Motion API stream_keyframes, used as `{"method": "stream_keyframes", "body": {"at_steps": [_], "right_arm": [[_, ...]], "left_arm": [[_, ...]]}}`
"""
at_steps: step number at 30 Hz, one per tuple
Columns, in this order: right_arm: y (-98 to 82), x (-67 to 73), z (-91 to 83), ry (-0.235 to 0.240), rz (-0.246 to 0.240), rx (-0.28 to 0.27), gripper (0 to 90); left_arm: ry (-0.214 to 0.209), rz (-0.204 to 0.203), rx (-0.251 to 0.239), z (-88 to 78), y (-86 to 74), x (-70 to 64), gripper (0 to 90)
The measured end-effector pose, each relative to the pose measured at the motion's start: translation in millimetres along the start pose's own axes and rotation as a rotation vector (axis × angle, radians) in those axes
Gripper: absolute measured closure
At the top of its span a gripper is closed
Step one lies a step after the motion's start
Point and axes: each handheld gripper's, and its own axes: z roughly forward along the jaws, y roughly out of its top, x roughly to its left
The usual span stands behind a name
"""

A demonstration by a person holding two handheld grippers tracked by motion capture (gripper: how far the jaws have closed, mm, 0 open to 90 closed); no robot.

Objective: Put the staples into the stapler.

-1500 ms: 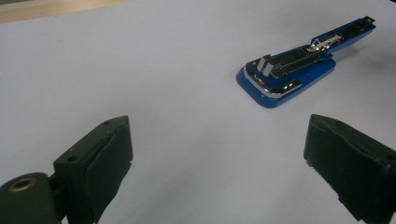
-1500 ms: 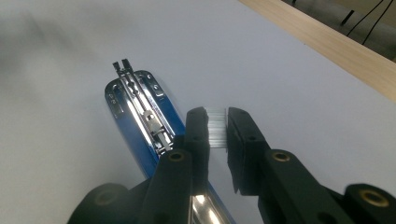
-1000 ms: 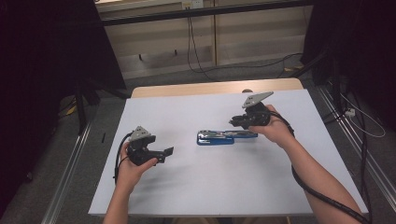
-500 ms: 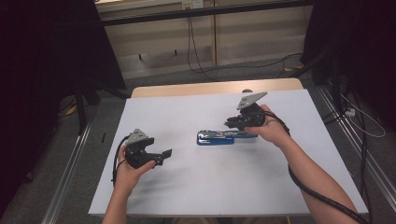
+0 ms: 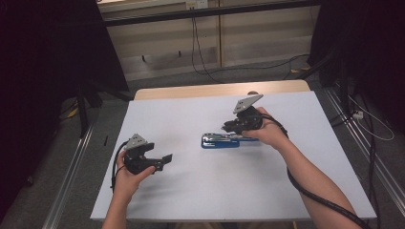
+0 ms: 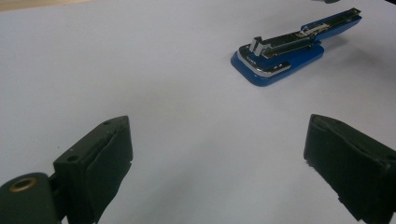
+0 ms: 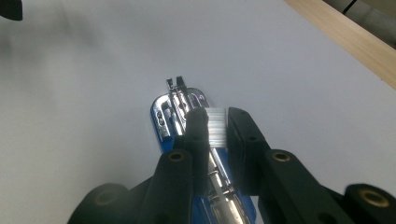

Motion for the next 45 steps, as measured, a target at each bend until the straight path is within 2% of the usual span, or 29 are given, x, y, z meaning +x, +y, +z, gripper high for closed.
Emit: {"method": "stream_keyframes", "body": {"at_steps": [17,19,29,32,45], "right_arm": [[3.4,1.3,15.2,0.058,-0.035,0.018,79.8],[5.2,1.4,16.6,0.079,-0.036,0.012,79.8],[11.9,-0.7,22.8,0.095,-0.064,0.019,79.7],[12.3,-0.8,25.1,0.098,-0.063,0.021,79.8],[15.1,-2.8,36.1,0.111,-0.073,0.028,79.8]], "left_arm": [[0.005,-0.003,0.001,-2.5,-1.7,2.1,8.1],[-0.004,-0.009,-0.001,-2.6,-1.7,2.2,8.2],[-0.001,-0.01,0.002,-3.9,-2.2,3.5,8.2],[-0.011,-0.011,0.001,-3.9,-2.0,3.0,8.2],[-0.005,-0.01,0.005,-4.1,-2.8,4.3,8.2]]}}
